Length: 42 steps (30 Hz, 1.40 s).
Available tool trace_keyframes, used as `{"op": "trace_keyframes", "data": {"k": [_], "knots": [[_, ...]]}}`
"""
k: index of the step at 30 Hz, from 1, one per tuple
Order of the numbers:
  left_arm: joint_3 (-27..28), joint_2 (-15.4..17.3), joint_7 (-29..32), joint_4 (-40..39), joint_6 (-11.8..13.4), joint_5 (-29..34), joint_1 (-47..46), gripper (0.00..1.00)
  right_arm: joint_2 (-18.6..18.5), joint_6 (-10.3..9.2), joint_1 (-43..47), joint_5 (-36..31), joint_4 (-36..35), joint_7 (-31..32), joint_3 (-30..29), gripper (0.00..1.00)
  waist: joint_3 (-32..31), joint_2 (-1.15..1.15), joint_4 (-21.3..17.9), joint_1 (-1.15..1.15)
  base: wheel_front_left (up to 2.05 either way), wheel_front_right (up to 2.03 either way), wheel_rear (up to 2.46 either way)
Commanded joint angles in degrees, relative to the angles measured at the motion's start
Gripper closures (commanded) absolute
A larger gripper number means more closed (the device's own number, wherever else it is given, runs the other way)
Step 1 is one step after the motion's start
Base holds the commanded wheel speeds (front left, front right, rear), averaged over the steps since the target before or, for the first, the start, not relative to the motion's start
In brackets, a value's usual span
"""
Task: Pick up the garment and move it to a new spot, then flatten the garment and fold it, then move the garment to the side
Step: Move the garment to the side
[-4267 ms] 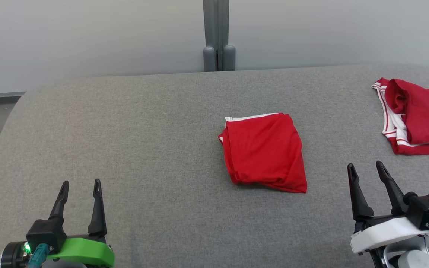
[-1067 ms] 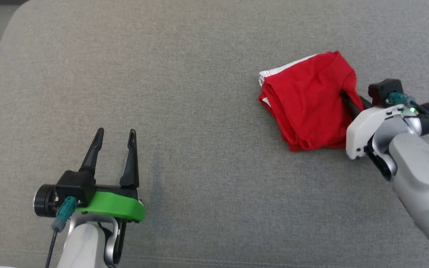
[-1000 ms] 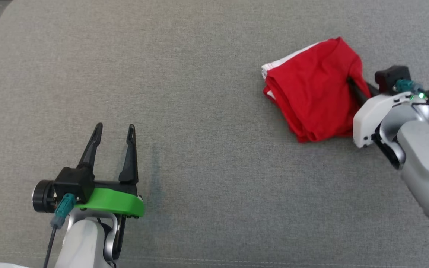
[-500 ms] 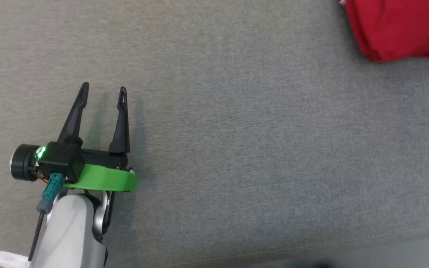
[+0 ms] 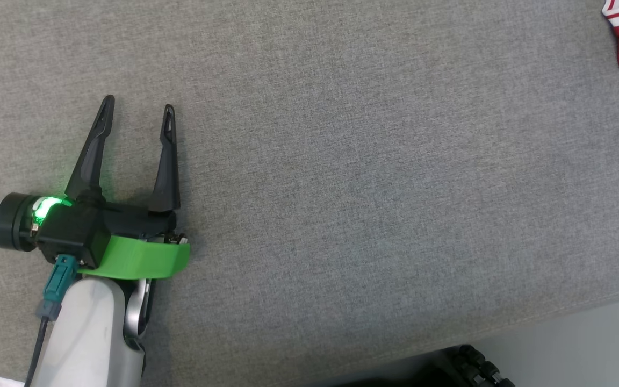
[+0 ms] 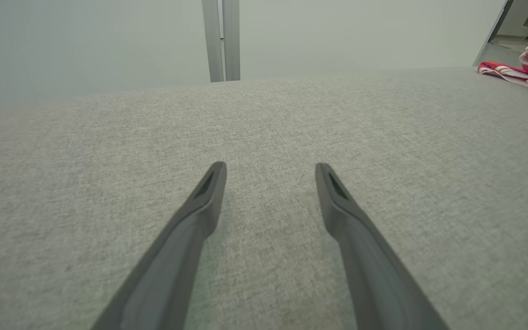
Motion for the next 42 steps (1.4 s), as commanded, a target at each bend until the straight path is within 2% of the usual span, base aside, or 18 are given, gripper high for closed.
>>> {"op": "trace_keyframes", "data": {"k": [1,5,6,7,8,11,17,27,32,42], "knots": [[-0.3,0.3,0.3,0.5,0.3,0.1,0.4,0.0,-0.1,-0.1,-1.3,0.4,0.4,-0.5,0.7,1.0,0.6,0.0,-0.1,-0.01,0.0,0.0,0.0],[-0.6,0.4,0.7,-0.2,0.4,0.1,0.2,0.0,0.1,-0.1,-4.2,-1.2,3.4,-2.4,2.6,1.0,1.0,0.0,0.4,-0.01,0.0,0.0,0.0],[-0.7,0.4,0.6,-0.2,0.4,0.1,0.1,0.0,0.7,-0.1,-4.4,-1.7,4.5,-2.7,3.4,0.69,1.0,0.0,0.6,-0.01,0.0,0.0,0.0],[-0.7,0.4,0.6,-0.1,0.6,0.0,0.1,0.0,1.1,-0.1,-4.5,-2.0,5.6,-2.8,4.0,0.22,0.9,0.0,0.8,-0.01,0.0,0.0,0.0],[-0.7,0.3,0.5,0.0,0.7,-0.1,0.2,0.0,1.3,-0.1,-5.1,-2.8,7.0,-3.1,4.5,0.0,0.6,0.0,0.9,-0.01,0.0,0.0,0.0],[-0.6,0.3,0.3,0.7,0.9,-0.5,0.8,0.0,2.3,-0.1,-6.7,-4.7,10.0,-5.4,4.7,0.0,-0.6,0.0,1.2,-0.01,0.0,0.0,0.0],[0.2,0.1,-0.4,3.4,1.2,-1.8,2.4,0.0,6.7,-0.1,-7.6,-6.3,14.5,-11.0,4.2,0.0,-6.1,0.0,1.5,-0.01,0.0,0.0,0.0],[3.2,-0.4,-1.0,7.0,2.3,-4.1,7.2,0.0,16.3,-0.09,-1.7,-4.6,13.5,-19.2,2.3,0.0,-17.2,0.0,2.3,-0.01,0.0,0.0,0.0],[5.0,-1.0,-1.0,6.5,2.9,-4.8,10.3,0.0,21.6,-0.1,4.4,-5.5,11.0,-20.1,-3.7,0.0,-21.6,0.0,3.1,-0.01,0.0,0.0,0.0],[7.1,-1.7,-1.0,7.4,2.1,-5.2,13.3,0.0,34.2,-0.1,25.7,-14.5,-1.4,-20.1,-23.0,0.0,-27.4,0.0,5.5,-0.01,0.0,0.0,0.0]]}}
